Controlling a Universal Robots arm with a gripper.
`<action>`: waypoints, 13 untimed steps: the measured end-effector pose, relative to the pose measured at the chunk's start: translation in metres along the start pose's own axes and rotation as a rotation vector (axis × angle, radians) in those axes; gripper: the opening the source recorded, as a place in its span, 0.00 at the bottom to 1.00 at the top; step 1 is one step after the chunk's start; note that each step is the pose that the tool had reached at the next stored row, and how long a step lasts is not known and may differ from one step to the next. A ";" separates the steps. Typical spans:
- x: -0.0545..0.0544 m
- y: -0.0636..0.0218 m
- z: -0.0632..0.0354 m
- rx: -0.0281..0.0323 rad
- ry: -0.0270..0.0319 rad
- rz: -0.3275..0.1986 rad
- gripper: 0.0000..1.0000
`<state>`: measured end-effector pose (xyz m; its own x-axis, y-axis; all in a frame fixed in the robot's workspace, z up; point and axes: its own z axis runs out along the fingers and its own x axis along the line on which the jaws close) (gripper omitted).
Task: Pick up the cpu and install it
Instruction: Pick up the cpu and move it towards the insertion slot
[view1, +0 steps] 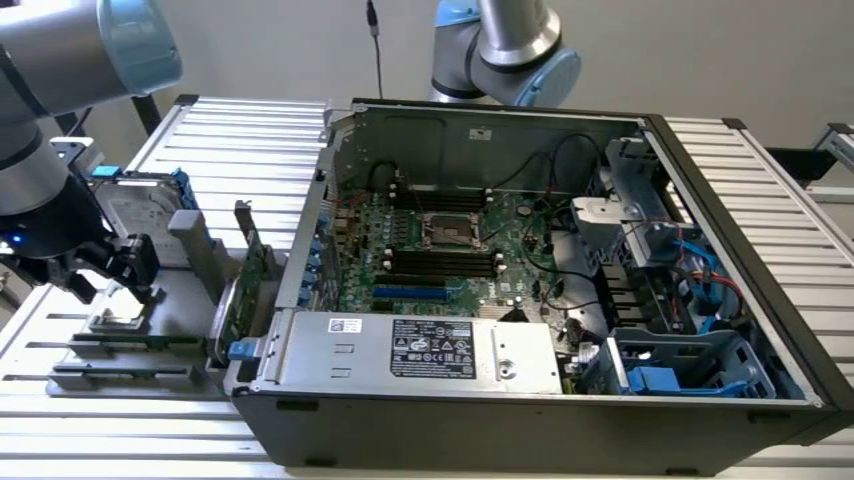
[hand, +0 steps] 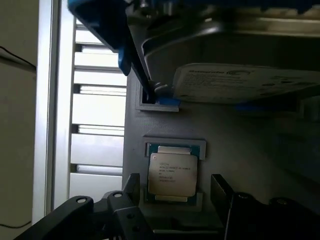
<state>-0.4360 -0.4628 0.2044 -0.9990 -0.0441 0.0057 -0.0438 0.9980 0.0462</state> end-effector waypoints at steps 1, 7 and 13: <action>0.000 -0.0001 0.0019 0.0000 0.0000 0.000 0.68; 0.000 0.0003 0.0094 0.0002 0.0002 0.000 0.68; 0.000 0.0016 0.0095 0.0033 0.0014 0.000 0.68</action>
<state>-0.4361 -0.4607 0.1950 -0.9990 -0.0439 0.0071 -0.0436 0.9981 0.0429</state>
